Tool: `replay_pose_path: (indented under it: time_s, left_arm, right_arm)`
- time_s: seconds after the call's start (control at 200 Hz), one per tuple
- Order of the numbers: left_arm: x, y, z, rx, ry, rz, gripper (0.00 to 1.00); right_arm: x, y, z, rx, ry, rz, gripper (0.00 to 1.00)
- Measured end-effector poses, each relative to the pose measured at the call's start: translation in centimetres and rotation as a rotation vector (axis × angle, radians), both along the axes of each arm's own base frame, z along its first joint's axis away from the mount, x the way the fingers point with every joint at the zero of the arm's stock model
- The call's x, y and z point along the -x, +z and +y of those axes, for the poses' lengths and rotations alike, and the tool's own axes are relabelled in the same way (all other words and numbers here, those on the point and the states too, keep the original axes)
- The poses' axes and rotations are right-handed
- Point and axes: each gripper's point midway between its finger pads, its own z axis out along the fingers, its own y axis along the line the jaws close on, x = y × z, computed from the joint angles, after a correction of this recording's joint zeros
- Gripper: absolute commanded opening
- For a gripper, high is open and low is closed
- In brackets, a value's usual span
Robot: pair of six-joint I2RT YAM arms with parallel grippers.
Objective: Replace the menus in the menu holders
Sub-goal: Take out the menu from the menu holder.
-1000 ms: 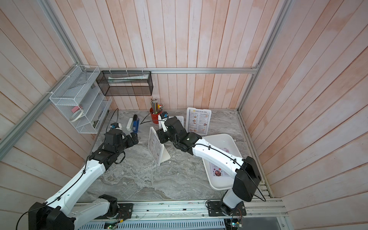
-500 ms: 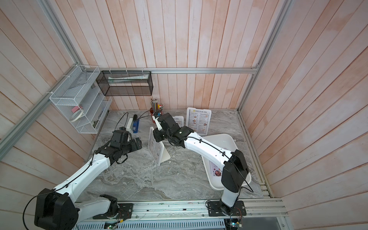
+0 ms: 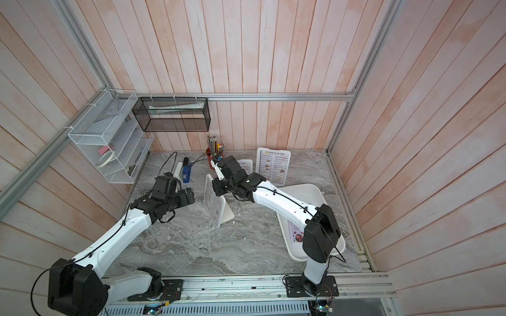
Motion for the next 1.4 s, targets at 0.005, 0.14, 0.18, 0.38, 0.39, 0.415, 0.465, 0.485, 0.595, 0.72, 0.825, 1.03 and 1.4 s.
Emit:
replay_pose_path:
  time_s: [0.005,0.14,0.18,0.38,0.39,0.415,0.465,0.485,0.595,0.72,0.825,1.03,1.4]
  left_arm:
    - [0.0,0.0,0.0,-0.001,0.000,0.001,1.00]
    - [-0.1,-0.1,0.1,-0.009,0.005,0.008,1.00]
    - [0.0,-0.3,0.2,-0.012,0.006,0.013,1.00]
    - [0.1,-0.6,0.4,-0.027,0.015,0.028,1.00]
    - [0.1,-0.6,0.4,-0.027,0.015,0.029,1.00]
    - [0.1,-0.7,0.4,-0.028,0.015,0.029,1.00]
    - [0.1,-0.7,0.5,-0.029,0.016,0.031,1.00]
    - [0.1,-0.7,0.5,-0.029,0.016,0.031,1.00]
    - [0.1,-0.6,0.5,-0.031,0.017,0.031,1.00]
    - [0.1,-0.5,0.5,-0.031,0.017,0.032,1.00]
    - [0.2,-0.4,0.5,-0.032,0.018,0.034,1.00]
    - [0.1,-0.1,0.6,-0.034,0.020,0.032,1.00]
    - [0.1,0.3,0.6,-0.033,0.021,0.030,1.00]
  right_arm:
    - [0.0,0.0,0.0,0.000,0.001,0.000,0.16]
    - [0.2,-0.1,0.2,-0.009,0.011,0.012,0.16]
    - [0.3,-0.2,0.2,-0.009,0.013,0.016,0.15]
    - [0.5,-0.4,0.2,-0.009,0.018,0.024,0.12]
    - [0.5,-0.4,0.2,-0.009,0.019,0.025,0.11]
    - [0.5,-0.4,0.2,-0.010,0.019,0.025,0.11]
    - [0.5,-0.4,0.3,-0.010,0.021,0.027,0.11]
    - [0.5,-0.4,0.3,-0.011,0.021,0.027,0.11]
    - [0.6,-0.5,0.3,-0.012,0.021,0.031,0.13]
    - [0.5,-0.6,0.3,-0.012,0.019,0.035,0.15]
    - [0.5,-0.6,0.3,-0.011,0.018,0.036,0.15]
    - [0.5,-1.3,0.0,-0.001,0.014,0.045,0.16]
    - [0.5,-1.2,0.2,-0.017,0.013,0.056,0.07]
